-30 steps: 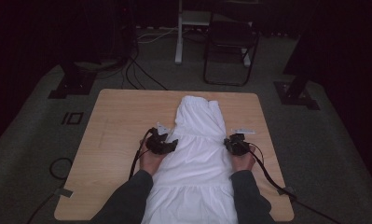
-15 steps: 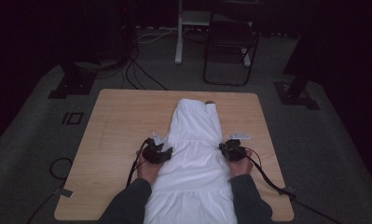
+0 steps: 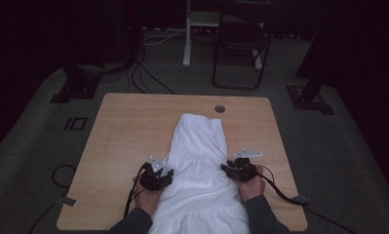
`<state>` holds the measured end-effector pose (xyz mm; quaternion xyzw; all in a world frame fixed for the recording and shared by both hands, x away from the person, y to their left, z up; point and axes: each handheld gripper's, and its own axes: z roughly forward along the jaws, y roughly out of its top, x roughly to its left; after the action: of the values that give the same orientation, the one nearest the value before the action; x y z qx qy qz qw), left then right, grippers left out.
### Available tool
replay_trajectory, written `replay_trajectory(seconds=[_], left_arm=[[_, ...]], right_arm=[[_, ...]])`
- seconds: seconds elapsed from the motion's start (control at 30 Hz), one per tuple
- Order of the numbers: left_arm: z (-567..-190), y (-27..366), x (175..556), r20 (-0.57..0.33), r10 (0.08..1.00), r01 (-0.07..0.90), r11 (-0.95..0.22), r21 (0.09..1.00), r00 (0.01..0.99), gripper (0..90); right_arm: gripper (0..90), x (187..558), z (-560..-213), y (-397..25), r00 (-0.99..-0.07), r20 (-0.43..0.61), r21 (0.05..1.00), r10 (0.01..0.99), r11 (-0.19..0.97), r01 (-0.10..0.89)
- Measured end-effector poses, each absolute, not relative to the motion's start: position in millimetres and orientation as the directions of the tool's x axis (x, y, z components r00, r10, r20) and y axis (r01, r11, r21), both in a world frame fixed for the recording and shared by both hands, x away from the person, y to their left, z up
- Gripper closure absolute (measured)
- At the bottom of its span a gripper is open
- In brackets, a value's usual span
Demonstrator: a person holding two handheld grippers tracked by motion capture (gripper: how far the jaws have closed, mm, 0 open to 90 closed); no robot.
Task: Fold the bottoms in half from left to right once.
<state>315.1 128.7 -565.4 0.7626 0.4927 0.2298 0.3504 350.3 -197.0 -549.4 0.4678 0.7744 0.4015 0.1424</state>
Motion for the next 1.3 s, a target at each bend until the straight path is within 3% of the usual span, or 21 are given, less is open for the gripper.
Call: replay_trajectory(seconds=[0.07, 0.23, 0.4, 0.57, 0.6, 0.63, 0.7, 0.83, 0.9, 1.07, 1.17, 1.27, 1.3], left_arm=[[-565.4, 128.7, 315.2, 0.002, 0.913, 0.591, -0.266, 0.762, 0.408, 48.4], [-565.5, 128.4, 315.2, 0.004, 0.913, 0.59, -0.267, 0.762, 0.408, 48.3], [-565.4, 128.1, 315.0, 0.008, 0.913, 0.59, -0.271, 0.76, 0.409, 48.3], [-565.4, 128.1, 315.0, 0.008, 0.913, 0.59, -0.271, 0.761, 0.409, 48.3], [-565.4, 128.1, 315.0, 0.007, 0.913, 0.59, -0.27, 0.761, 0.409, 48.3], [-565.4, 128.2, 315.0, 0.006, 0.913, 0.59, -0.27, 0.761, 0.409, 48.3], [-565.4, 128.4, 315.1, 0.005, 0.912, 0.59, -0.269, 0.761, 0.409, 48.2], [-565.4, 128.7, 315.2, 0.0, 0.91, 0.59, -0.269, 0.761, 0.414, 47.4], [-565.4, 128.3, 314.9, -0.004, 0.906, 0.588, -0.271, 0.762, 0.423, 46.8], [-565.6, 123.9, 310.6, 0.004, 0.903, 0.586, -0.282, 0.759, 0.429, 46.9], [-565.8, 122.7, 308.3, 0.005, 0.901, 0.584, -0.285, 0.76, 0.433, 46.9], [-565.9, 121.8, 306.3, 0.003, 0.903, 0.586, -0.282, 0.76, 0.43, 46.9], [-566.0, 121.3, 305.1, 0.002, 0.904, 0.586, -0.279, 0.761, 0.427, 46.9]], right_arm=[[59.3, 362.5, -541.5, -201.4, -0.508, 0.186, 0.776, 0.841, 0.191, 0.6], [68.8, 403.7, -528.2, -195.7, -0.494, 0.171, 0.787, 0.852, 0.183, 0.589], [54.9, 439.8, -522.5, -179.3, -0.51, 0.221, 0.804, 0.832, 0.14, 0.577], [47.1, 464.4, -528.9, -159.3, -0.506, 0.234, 0.777, 0.83, 0.153, 0.61], [50.1, 468.5, -532.6, -157.1, -0.5, 0.238, 0.762, 0.833, 0.159, 0.628], [66.4, 472.2, -537.0, -155.6, -0.497, 0.23, 0.739, 0.837, 0.182, 0.648], [88.7, 471.1, -536.8, -155.4, -0.491, 0.186, 0.732, 0.851, 0.213, 0.647], [89.9, 452.9, -507.8, -169.1, -0.38, 0.013, 0.824, 0.925, 0.205, 0.527], [89.8, 450.0, -501.4, -178.4, -0.33, -0.041, 0.829, 0.943, 0.217, 0.516], [86.4, 460.6, -531.5, -185.0, -0.323, 0.006, 0.759, 0.946, 0.206, 0.618], [72.2, 463.7, -547.4, -184.5, -0.309, 0.044, 0.727, 0.95, 0.182, 0.662], [56.2, 452.5, -540.9, -187.0, -0.264, 0.092, 0.779, 0.96, 0.095, 0.62], [55.3, 446.7, -536.5, -187.5, -0.259, 0.114, 0.803, 0.959, 0.064, 0.592]])
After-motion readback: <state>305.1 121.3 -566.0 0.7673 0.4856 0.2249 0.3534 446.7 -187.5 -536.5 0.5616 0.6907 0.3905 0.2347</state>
